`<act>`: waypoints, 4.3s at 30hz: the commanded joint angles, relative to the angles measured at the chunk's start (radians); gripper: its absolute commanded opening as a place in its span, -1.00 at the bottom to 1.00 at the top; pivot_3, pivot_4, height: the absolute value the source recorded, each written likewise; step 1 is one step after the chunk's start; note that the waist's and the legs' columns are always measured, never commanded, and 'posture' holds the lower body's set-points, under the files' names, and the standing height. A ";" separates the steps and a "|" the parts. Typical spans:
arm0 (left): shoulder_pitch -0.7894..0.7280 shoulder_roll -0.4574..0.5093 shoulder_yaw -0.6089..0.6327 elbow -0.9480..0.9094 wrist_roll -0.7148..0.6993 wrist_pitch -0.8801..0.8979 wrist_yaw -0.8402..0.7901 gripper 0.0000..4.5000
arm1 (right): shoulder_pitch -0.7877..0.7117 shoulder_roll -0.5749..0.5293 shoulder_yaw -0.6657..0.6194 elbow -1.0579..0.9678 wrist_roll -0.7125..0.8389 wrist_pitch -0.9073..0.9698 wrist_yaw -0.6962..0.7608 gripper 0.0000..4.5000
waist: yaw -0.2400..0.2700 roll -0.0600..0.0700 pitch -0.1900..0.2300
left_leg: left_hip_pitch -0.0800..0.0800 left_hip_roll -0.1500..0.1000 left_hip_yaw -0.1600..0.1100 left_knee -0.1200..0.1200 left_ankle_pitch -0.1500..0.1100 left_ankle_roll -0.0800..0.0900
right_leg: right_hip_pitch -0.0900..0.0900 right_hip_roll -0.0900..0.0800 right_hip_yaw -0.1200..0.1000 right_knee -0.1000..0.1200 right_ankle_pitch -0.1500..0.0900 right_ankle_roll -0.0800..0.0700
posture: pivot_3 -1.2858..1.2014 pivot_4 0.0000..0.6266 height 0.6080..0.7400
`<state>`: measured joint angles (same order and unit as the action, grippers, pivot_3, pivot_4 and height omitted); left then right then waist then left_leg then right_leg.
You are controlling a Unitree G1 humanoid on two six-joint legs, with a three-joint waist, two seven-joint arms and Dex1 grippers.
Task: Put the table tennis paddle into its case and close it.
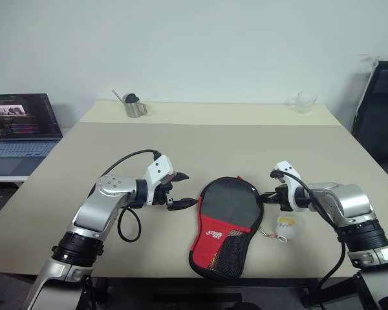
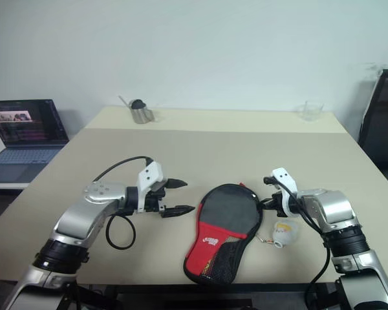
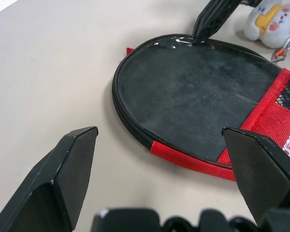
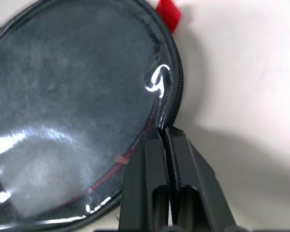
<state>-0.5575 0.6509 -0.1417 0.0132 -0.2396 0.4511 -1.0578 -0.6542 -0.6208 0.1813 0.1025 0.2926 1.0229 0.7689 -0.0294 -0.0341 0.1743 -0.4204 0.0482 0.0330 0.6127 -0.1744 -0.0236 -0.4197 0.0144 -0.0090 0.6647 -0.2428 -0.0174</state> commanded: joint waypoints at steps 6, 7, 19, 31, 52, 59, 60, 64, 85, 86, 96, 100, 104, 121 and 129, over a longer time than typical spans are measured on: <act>-0.004 0.010 0.013 -0.024 0.003 -0.009 0.008 1.00 | -0.040 -0.052 0.141 0.030 -0.155 -0.239 0.073 -0.99 | -0.002 0.000 0.000 | 0.001 0.000 0.000 0.000 0.000 0.000 | 0.000 0.000 0.000 0.000 0.000 0.000 | 0.03 -0.52 1.00; -0.003 0.011 0.013 -0.025 0.004 -0.008 0.009 1.00 | -0.053 -0.052 0.151 0.049 -0.174 -0.269 0.079 -0.99 | -0.002 0.000 0.000 | 0.001 0.000 0.000 0.000 0.000 0.000 | 0.000 0.000 0.000 0.000 0.000 0.000 | 0.03 -0.52 1.00; 0.001 0.016 0.015 -0.030 0.011 -0.005 0.017 1.00 | -0.189 -0.008 0.195 0.266 -0.296 -0.547 0.156 -0.99 | -0.004 0.000 0.000 | 0.003 0.000 0.001 0.001 0.000 0.000 | 0.000 0.000 0.002 0.001 0.003 0.000 | 0.03 -0.52 1.00; 0.016 0.022 0.021 -0.060 0.005 0.010 0.035 1.00 | -0.291 0.068 0.201 0.461 -0.389 -0.717 0.202 -0.99 | -0.001 0.000 0.001 | -0.001 0.000 0.001 0.000 0.000 0.000 | -0.001 0.000 0.002 -0.001 0.002 0.000 | 0.03 -0.52 1.00; -0.120 -0.082 -0.001 0.023 -0.003 -0.026 0.055 1.00 | -0.294 0.016 0.042 0.260 -0.289 -0.438 0.287 0.99 | 0.002 0.000 0.001 | -0.001 0.000 0.000 0.000 0.000 0.000 | -0.001 0.000 0.001 0.000 0.002 0.000 | 0.03 -0.52 1.00; -0.233 -0.256 -0.099 0.207 0.056 -0.099 0.061 1.00 | -0.122 -0.199 0.022 -0.013 -0.272 -0.457 0.402 0.99 | 0.025 0.000 0.001 | -0.002 -0.002 0.001 0.001 0.000 0.000 | -0.001 0.001 0.000 -0.001 0.002 0.001 | 0.03 -0.52 1.00; -0.249 -0.283 -0.111 0.241 0.074 -0.121 0.076 1.00 | -0.096 -0.226 0.020 -0.044 -0.268 -0.456 0.416 0.99 | 0.027 0.000 0.001 | -0.002 -0.003 0.001 0.001 0.000 0.000 | -0.001 0.001 0.000 -0.001 0.002 0.001 | 0.03 -0.52 1.00; -0.316 -0.416 -0.142 0.414 0.124 -0.199 0.131 1.00 | 0.015 -0.337 -0.013 -0.187 -0.222 -0.422 0.478 0.99 | 0.027 0.000 0.001 | -0.002 -0.003 0.000 0.002 0.000 0.000 | -0.001 0.001 0.001 -0.001 0.002 0.001 | 0.03 -0.52 1.00; -0.304 -0.519 -0.124 0.833 0.234 -0.404 0.160 1.00 | 0.287 -0.510 -0.020 -0.400 -0.192 -0.456 0.472 0.99 | 0.006 -0.001 0.001 | -0.001 -0.003 -0.001 0.002 0.000 0.000 | 0.000 0.001 -0.001 -0.001 0.002 0.001 | 0.03 -0.52 1.00; -0.302 -0.521 -0.126 0.846 0.240 -0.411 0.160 1.00 | 0.281 -0.504 -0.005 -0.388 -0.209 -0.477 0.466 0.99 | 0.007 -0.001 0.001 | 0.000 -0.003 -0.001 0.002 0.000 0.000 | 0.000 0.001 -0.001 -0.001 0.002 0.001 | 0.03 -0.52 1.00; -0.307 -0.532 -0.113 0.881 0.243 -0.423 0.154 1.00 | 0.229 -0.442 0.065 -0.276 -0.282 -0.624 0.461 0.99 | 0.004 -0.001 0.001 | 0.005 -0.003 -0.001 0.002 0.000 0.000 | 0.006 0.001 -0.001 -0.002 0.002 0.001 | 0.03 -0.52 1.00; -0.307 -0.525 -0.125 0.871 0.260 -0.430 0.151 1.00 | 0.221 -0.424 0.094 -0.266 -0.303 -0.641 0.473 0.99 | 0.004 0.000 0.001 | 0.005 -0.003 -0.001 0.002 0.000 0.000 | 0.006 0.001 -0.002 -0.002 0.002 0.001 | 0.03 -0.52 1.00; -0.306 -0.523 -0.122 0.859 0.261 -0.427 0.147 1.00 | 0.232 -0.425 0.103 -0.274 -0.303 -0.655 0.500 0.99 | 0.005 -0.001 0.001 | 0.005 -0.003 -0.001 0.002 0.000 0.000 | 0.006 0.001 -0.001 -0.002 0.002 0.001 | 0.03 -0.52 1.00; -0.320 -0.503 -0.103 0.896 0.274 -0.452 0.178 1.00 | 0.279 -0.419 0.097 -0.319 -0.317 -0.665 0.518 -0.94 | 0.002 -0.001 0.001 | 0.006 -0.003 -0.001 0.002 0.000 0.000 | 0.007 0.001 -0.002 -0.002 0.002 0.001 | 0.03 -0.52 1.00; -0.330 -0.480 -0.094 0.906 0.277 -0.457 0.175 1.00 | 0.370 -0.505 0.049 -0.400 -0.281 -0.712 0.567 -0.94 | 0.004 -0.001 0.001 | 0.006 -0.003 -0.001 0.002 0.000 0.000 | 0.007 0.001 -0.002 -0.002 0.002 0.001 | 0.03 -0.52 1.00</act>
<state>-0.8948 0.1543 -0.2298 0.8994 0.0070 -0.0103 -0.8847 -0.2970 -1.1014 0.2528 -0.2613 -0.0131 0.3329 1.3064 -0.0258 -0.0348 0.1752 -0.4145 0.0456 0.0315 0.6147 -0.1745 -0.0239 -0.4123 0.0156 -0.0108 0.6626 -0.2412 -0.0161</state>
